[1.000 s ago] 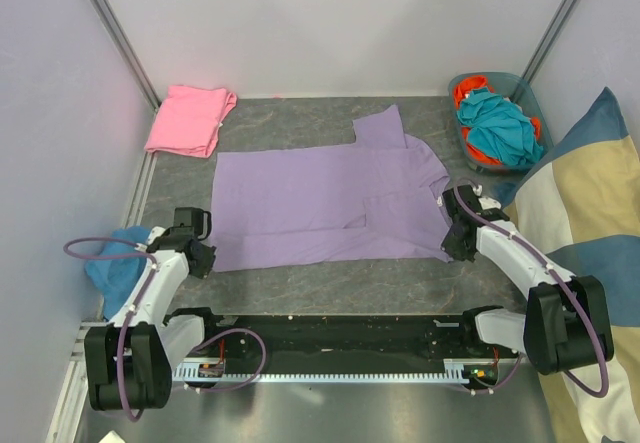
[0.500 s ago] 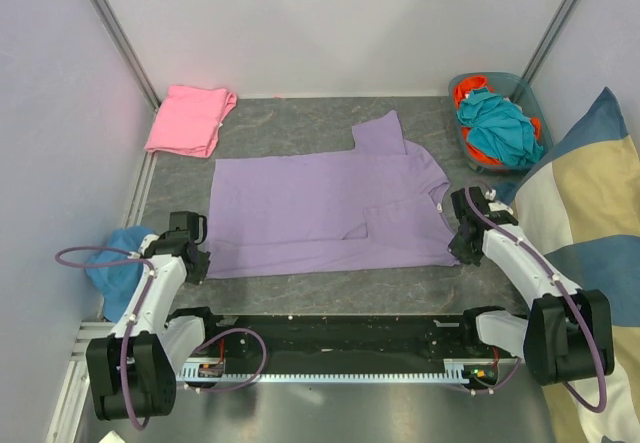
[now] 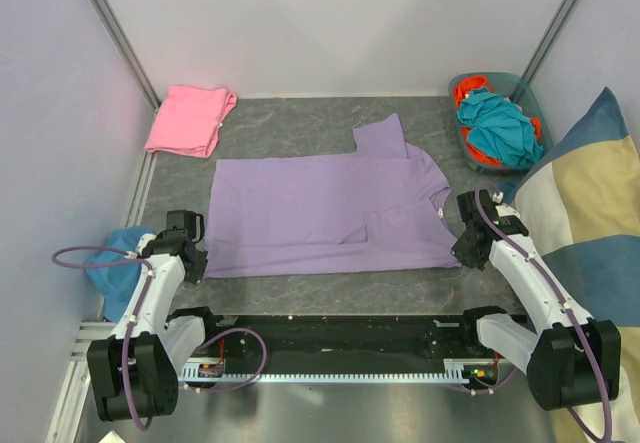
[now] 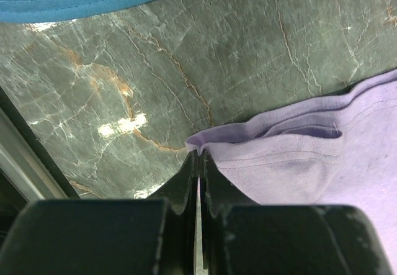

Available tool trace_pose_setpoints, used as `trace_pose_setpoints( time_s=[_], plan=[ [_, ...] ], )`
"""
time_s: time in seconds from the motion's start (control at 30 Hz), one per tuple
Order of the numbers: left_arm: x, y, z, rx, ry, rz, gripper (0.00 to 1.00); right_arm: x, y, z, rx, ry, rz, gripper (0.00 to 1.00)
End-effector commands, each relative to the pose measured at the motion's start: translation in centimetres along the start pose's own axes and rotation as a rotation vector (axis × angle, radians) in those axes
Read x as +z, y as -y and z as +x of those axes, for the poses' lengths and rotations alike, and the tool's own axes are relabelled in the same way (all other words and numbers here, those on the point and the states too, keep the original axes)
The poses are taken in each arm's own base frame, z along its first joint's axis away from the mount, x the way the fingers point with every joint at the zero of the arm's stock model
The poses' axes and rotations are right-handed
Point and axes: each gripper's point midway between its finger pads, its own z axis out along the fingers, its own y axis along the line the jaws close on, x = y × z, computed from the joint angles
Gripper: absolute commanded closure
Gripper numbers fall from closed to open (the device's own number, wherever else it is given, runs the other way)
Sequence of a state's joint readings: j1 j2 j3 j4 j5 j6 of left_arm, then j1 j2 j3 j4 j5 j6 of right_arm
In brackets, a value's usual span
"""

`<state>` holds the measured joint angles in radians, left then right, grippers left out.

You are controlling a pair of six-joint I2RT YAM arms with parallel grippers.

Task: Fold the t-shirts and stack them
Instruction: Fold the flattened tshirt in 1/3 of the way

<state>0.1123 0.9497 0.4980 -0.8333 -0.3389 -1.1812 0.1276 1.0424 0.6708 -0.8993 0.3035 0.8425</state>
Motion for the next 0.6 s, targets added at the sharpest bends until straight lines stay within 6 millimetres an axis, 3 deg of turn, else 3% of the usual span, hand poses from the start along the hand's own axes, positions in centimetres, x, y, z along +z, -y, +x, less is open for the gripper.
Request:
trace_pose_setpoints(
  time_s=[0.0, 0.23, 0.33, 0.37, 0.4, 0.43, 0.47, 0.5, 0.53, 0.57],
  plan=[
    [-0.3, -0.2, -2.2, 0.005, 0.088, -0.018, 0.98, -0.6, 0.7, 0.4, -0.008, -0.020, 0.005, 1.00],
    [-0.2, -0.2, -2.4, 0.010, 0.088, -0.016, 0.97, -0.8, 0.5, 0.6, -0.028, -0.031, -0.010, 1.00],
    [-0.2, -0.1, -2.1, 0.015, 0.068, -0.013, 0.86, -0.9, 0.4, 0.5, -0.031, -0.033, -0.016, 0.80],
    [-0.4, 0.0, -2.0, 0.018, 0.061, -0.011, 0.67, -1.0, 0.3, 0.5, -0.029, -0.030, -0.021, 0.72],
    [-0.6, 0.3, -1.9, 0.025, 0.050, 0.001, 0.41, -1.2, 0.2, 0.4, -0.023, -0.027, -0.032, 0.69],
    [-0.9, 0.7, -2.1, 0.026, 0.048, 0.014, 0.34, -1.4, -0.1, 0.1, -0.018, -0.019, -0.043, 0.66],
    [-1.2, 0.9, -2.2, 0.030, 0.046, 0.023, 0.26, -1.6, -0.2, -0.1, -0.014, -0.013, -0.045, 0.51],
    [-1.6, 0.8, -2.2, 0.032, 0.039, 0.019, 0.15, -1.9, -0.4, -0.5, -0.007, -0.003, -0.051, 0.49],
    [-2.2, 1.4, -2.6, 0.025, 0.046, 0.039, 0.12, -2.3, -0.6, -1.0, -0.007, 0.010, -0.057, 0.48],
    [-2.7, 1.6, -2.9, 0.019, 0.051, 0.050, 0.09, -2.6, -0.8, -1.4, -0.002, 0.021, -0.064, 0.36]
  ],
)
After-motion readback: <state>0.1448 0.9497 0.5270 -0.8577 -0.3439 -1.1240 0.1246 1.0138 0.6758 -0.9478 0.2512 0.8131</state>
